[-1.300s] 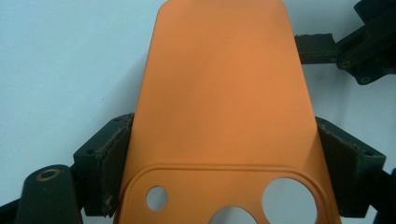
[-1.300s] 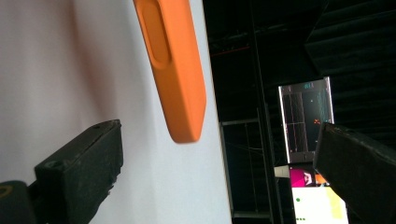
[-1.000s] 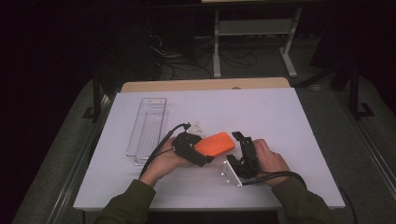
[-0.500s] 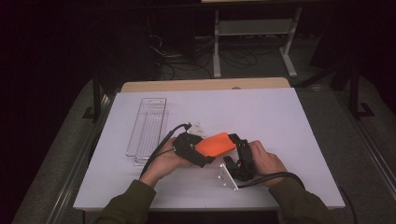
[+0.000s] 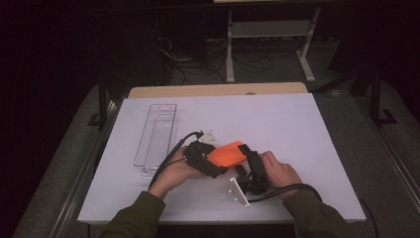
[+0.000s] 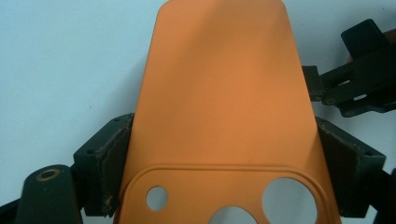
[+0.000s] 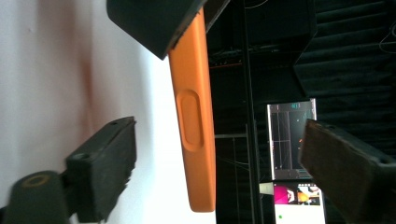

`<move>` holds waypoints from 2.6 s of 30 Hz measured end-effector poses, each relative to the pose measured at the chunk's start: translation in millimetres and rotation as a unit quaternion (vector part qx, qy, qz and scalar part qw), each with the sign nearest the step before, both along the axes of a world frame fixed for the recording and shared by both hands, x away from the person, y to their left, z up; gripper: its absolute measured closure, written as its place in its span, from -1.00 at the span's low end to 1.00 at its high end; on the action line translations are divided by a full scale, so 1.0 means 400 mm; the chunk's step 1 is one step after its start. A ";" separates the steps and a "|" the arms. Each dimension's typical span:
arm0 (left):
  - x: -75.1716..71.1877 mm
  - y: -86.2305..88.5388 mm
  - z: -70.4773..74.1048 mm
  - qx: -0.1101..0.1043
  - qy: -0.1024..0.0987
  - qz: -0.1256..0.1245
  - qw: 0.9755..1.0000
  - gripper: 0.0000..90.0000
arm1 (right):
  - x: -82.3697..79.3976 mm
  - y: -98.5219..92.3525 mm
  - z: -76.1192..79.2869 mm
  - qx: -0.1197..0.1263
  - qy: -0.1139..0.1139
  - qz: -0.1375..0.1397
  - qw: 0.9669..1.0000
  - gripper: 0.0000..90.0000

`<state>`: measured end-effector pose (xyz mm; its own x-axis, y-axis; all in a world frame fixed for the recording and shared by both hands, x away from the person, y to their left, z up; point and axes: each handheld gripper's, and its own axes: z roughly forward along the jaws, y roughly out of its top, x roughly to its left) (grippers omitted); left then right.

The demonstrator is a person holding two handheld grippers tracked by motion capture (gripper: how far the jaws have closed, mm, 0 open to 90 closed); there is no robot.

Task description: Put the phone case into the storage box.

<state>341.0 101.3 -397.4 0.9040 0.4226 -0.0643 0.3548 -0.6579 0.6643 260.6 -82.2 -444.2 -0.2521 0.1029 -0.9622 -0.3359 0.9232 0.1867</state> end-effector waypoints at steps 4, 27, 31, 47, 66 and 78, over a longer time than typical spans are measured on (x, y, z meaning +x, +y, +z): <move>-0.003 -0.005 -0.003 -0.007 0.001 -0.003 1.000 -0.65 | -0.002 0.006 -0.004 -0.018 -0.013 -0.006 1.000 -0.63; -0.007 -0.008 -0.002 -0.001 0.000 -0.010 1.000 -0.65 | -0.019 0.021 -0.009 -0.027 -0.007 0.014 1.000 0.17; -0.005 -0.007 -0.002 0.002 0.000 -0.011 1.000 -0.65 | -0.019 0.023 -0.011 -0.038 0.000 0.014 0.999 0.31; -0.001 -0.001 -0.002 0.004 0.001 -0.010 1.000 -0.65 | -0.021 0.026 -0.007 -0.051 0.010 0.017 0.999 0.61; -0.002 -0.001 -0.001 -0.023 0.016 -0.002 1.000 -0.66 | -0.026 0.028 0.002 -0.054 0.001 0.013 0.998 0.76; 0.004 0.003 -0.003 -0.023 0.021 -0.009 0.999 -0.67 | -0.027 0.027 0.002 -0.051 -0.004 0.015 0.999 0.76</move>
